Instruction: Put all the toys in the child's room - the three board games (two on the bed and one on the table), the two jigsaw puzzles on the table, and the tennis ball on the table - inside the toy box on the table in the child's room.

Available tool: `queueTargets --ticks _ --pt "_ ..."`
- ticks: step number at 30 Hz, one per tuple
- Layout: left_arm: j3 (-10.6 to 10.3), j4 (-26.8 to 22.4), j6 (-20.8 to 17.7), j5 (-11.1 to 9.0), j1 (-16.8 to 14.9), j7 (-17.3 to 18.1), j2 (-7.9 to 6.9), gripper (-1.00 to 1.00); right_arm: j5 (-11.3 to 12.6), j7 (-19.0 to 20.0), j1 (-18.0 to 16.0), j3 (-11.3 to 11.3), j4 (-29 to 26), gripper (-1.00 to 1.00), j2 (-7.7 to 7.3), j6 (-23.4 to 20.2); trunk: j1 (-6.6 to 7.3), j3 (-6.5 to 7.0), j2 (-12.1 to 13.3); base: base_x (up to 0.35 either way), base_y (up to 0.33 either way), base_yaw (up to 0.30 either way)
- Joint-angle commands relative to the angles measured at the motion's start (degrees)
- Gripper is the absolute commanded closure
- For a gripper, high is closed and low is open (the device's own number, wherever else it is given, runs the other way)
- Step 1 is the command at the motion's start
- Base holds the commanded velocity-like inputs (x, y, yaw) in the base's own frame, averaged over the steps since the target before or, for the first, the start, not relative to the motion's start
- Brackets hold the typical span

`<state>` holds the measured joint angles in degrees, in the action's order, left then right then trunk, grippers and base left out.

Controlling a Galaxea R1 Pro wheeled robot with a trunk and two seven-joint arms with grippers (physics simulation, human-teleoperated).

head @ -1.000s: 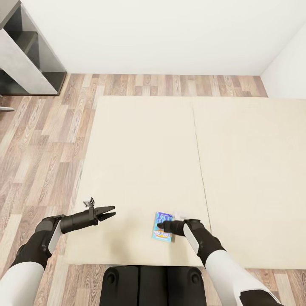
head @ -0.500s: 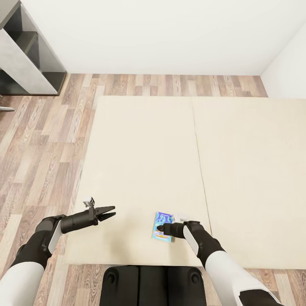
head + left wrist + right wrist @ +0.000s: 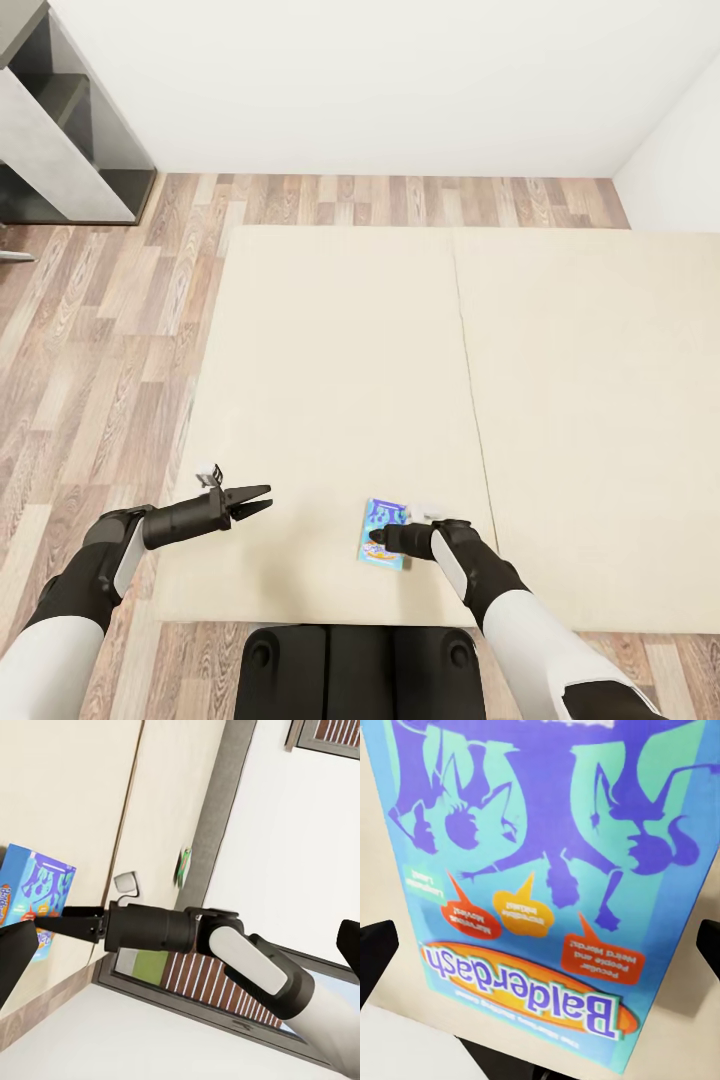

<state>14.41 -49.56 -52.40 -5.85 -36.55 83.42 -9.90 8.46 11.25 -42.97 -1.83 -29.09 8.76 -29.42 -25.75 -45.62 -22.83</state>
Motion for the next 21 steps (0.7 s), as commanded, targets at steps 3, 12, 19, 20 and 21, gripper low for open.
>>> queueTargets --ticks 3,12,19,20,21 --pt "0.00 -0.01 -0.60 -0.03 -0.01 0.17 -0.02 -1.00 0.54 -0.18 0.00 -0.22 -0.27 -1.00 -0.05 -0.20 -0.03 -0.06 -0.08 0.000 0.000 0.000" --pt "0.00 -0.01 -0.60 0.00 -0.01 0.17 -0.02 -1.00 0.51 -0.18 0.00 -0.27 -0.47 -1.00 -0.05 -0.10 -0.03 -0.06 -0.08 0.000 0.000 0.000" --pt "0.00 -0.01 -0.60 0.04 -0.01 0.17 -0.03 -1.00 0.58 -0.18 0.00 -0.29 -1.47 -1.00 0.02 -0.03 -0.03 -0.06 -0.08 0.000 0.000 0.000" --pt "0.00 -0.01 -0.60 0.04 -0.01 0.17 -0.03 -1.00 0.58 -0.18 0.00 -0.31 -1.65 -1.00 0.01 -0.05 -0.03 -0.06 -0.08 0.000 0.000 0.000" --pt "0.00 -0.01 -0.60 0.05 -0.01 0.17 -0.03 -1.00 0.58 -0.18 0.00 -0.30 -1.79 -1.00 0.01 -0.06 -0.03 -0.06 -0.08 0.000 0.000 0.000"
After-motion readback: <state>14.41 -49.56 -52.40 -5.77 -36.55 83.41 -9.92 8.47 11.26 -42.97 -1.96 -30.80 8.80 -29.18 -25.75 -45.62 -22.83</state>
